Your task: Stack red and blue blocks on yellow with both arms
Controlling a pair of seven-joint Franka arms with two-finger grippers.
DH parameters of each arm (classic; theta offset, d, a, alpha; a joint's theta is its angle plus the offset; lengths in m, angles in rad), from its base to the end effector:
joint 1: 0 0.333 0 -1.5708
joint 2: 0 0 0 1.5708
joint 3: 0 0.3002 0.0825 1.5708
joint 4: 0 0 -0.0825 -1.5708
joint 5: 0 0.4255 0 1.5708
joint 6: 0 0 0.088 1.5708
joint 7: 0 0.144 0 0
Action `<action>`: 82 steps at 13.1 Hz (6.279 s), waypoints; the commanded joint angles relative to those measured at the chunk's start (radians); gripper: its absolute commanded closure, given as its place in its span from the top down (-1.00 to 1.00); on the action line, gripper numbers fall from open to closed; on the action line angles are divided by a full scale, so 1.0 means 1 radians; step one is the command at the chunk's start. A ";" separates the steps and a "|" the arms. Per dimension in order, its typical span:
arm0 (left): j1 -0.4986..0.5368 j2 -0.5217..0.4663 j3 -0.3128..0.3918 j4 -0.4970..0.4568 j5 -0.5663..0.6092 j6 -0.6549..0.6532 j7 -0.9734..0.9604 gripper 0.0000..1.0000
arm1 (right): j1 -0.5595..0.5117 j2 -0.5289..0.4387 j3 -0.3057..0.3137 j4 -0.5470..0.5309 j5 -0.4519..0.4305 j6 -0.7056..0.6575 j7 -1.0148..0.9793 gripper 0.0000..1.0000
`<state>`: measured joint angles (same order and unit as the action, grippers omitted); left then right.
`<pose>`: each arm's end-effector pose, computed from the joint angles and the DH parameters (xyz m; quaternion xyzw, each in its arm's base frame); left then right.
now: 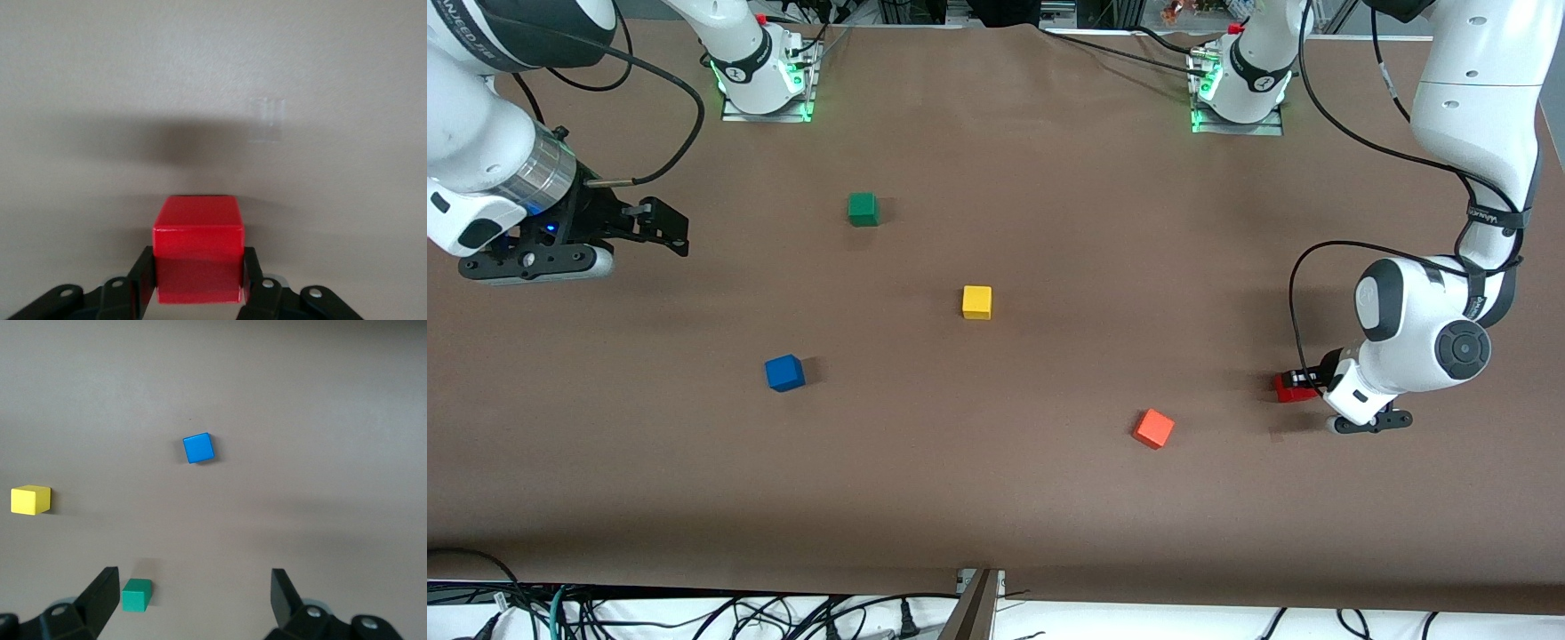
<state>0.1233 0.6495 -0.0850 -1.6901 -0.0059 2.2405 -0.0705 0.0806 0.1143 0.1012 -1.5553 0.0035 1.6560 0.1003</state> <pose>0.6836 0.0275 0.1351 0.9964 0.0636 -0.0489 0.0275 0.6236 0.1125 0.5171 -0.9991 -0.0403 0.0075 0.0065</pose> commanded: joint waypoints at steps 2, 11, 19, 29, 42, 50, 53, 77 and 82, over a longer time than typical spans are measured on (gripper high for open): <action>-0.106 -0.050 -0.027 0.029 -0.002 -0.021 -0.046 -0.58 | 0.001 0.069 -0.001 0.015 -0.008 -0.005 0.009 0.99; -0.644 -0.013 -0.016 0.246 0.043 -0.163 -0.681 -0.63 | 0.031 0.312 -0.006 0.032 0.002 0.027 -0.025 0.99; -0.843 0.053 -0.015 0.348 0.052 -0.165 -0.749 -0.56 | 0.080 0.559 -0.003 0.027 -0.017 0.429 -0.180 0.99; -0.878 0.164 -0.010 0.432 0.050 -0.159 -0.744 -0.50 | 0.047 0.640 -0.009 -0.003 -0.034 0.559 -0.292 0.89; -0.903 0.191 -0.006 0.434 0.046 -0.162 -0.782 -0.35 | 0.041 0.640 -0.009 -0.005 -0.023 0.547 -0.275 0.45; -0.869 0.180 -0.006 0.469 0.035 -0.171 -0.812 1.00 | 0.044 0.634 -0.005 0.000 -0.022 0.544 -0.240 -0.37; -0.814 0.142 -0.004 0.527 0.044 -0.269 -0.807 1.00 | 0.048 0.628 -0.001 0.056 -0.017 0.452 -0.203 -0.41; -0.077 -0.269 -0.010 0.567 0.037 -0.743 -0.088 1.00 | 0.290 0.502 0.279 0.150 -0.045 0.255 0.843 -0.39; -0.066 -0.397 -0.001 0.408 0.007 -0.817 -0.045 1.00 | 0.364 0.553 0.279 0.156 -0.188 0.285 0.832 -0.38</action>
<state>0.0481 0.3719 -0.0835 -1.1261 0.0242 1.4099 -0.1428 0.4246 0.6630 0.3822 -1.4051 -0.1494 1.9367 0.9275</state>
